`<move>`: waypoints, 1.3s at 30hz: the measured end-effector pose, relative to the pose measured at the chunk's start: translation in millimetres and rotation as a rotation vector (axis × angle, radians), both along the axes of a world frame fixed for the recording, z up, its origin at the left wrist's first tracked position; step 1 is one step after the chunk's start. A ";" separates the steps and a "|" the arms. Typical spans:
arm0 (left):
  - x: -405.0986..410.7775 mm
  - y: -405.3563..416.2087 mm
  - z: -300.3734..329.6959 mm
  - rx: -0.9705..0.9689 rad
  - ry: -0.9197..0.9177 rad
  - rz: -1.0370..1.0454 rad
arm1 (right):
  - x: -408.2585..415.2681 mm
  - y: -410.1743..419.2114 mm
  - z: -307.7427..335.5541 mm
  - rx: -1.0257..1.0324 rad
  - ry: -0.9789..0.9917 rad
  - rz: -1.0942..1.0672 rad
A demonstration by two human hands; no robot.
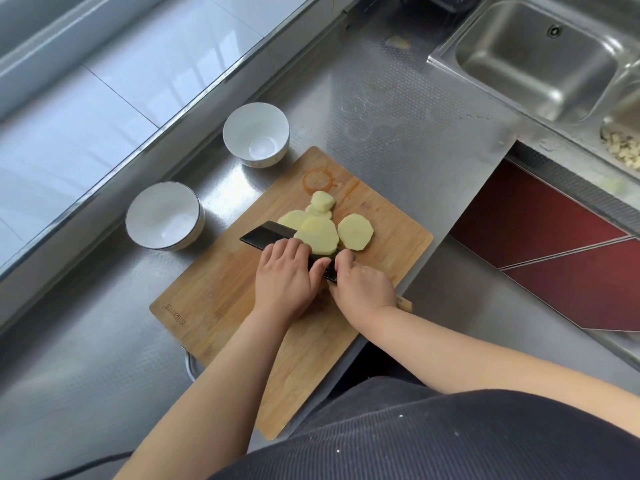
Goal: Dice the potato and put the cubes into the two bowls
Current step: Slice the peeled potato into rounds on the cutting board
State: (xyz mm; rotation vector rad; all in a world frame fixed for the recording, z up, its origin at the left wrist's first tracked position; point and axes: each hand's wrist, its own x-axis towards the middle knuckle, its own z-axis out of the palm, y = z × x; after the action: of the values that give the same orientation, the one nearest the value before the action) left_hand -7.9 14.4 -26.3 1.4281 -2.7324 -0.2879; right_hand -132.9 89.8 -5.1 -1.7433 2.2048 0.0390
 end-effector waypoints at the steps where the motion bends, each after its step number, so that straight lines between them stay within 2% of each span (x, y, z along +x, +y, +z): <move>1: -0.9 -1.5 -0.1 0.017 -0.024 0.008 | 1.1 0.4 1.6 0.001 0.000 0.014; 6: -5.6 -15.4 1.5 0.092 -0.167 -0.028 | 7.0 -0.1 6.6 0.010 0.016 0.071; 10: -16.1 -28.7 8.7 0.281 -0.237 -0.066 | 9.0 3.4 7.7 0.029 0.027 0.119; 12: -20.2 -35.1 16.8 0.280 -0.236 -0.044 | 12.1 3.8 9.5 0.031 0.027 0.147; 14: -17.9 -40.3 24.5 0.128 -0.101 0.019 | 15.5 3.5 11.1 0.042 -0.013 0.139; 18: 8.0 -29.8 31.5 -0.280 0.486 0.203 | 9.5 0.0 10.6 0.114 -0.145 0.031; 20: 29.0 -15.8 15.9 -0.370 0.585 0.229 | 3.0 -1.7 8.5 0.138 -0.196 -0.024; 23: 57.2 13.9 -19.0 -0.237 0.452 0.143 | -3.0 -4.2 7.2 0.169 -0.263 -0.092; 27: 62.5 34.3 -36.0 -0.068 0.332 0.077 | -0.5 0.1 13.3 0.163 -0.284 -0.069; 33: 55.9 34.0 -43.6 -0.053 0.329 0.135 | 22.9 16.5 24.9 0.110 -0.238 0.046; 39: 59.7 31.7 -47.6 -0.065 0.324 0.087 | 27.8 21.4 29.0 0.098 -0.222 0.049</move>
State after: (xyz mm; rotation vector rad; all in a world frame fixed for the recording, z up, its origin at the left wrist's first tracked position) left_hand 51.8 46.1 -73.8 1.3458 -2.3940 -0.3850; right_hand -105.0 111.2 23.9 -1.6625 1.9692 -0.0325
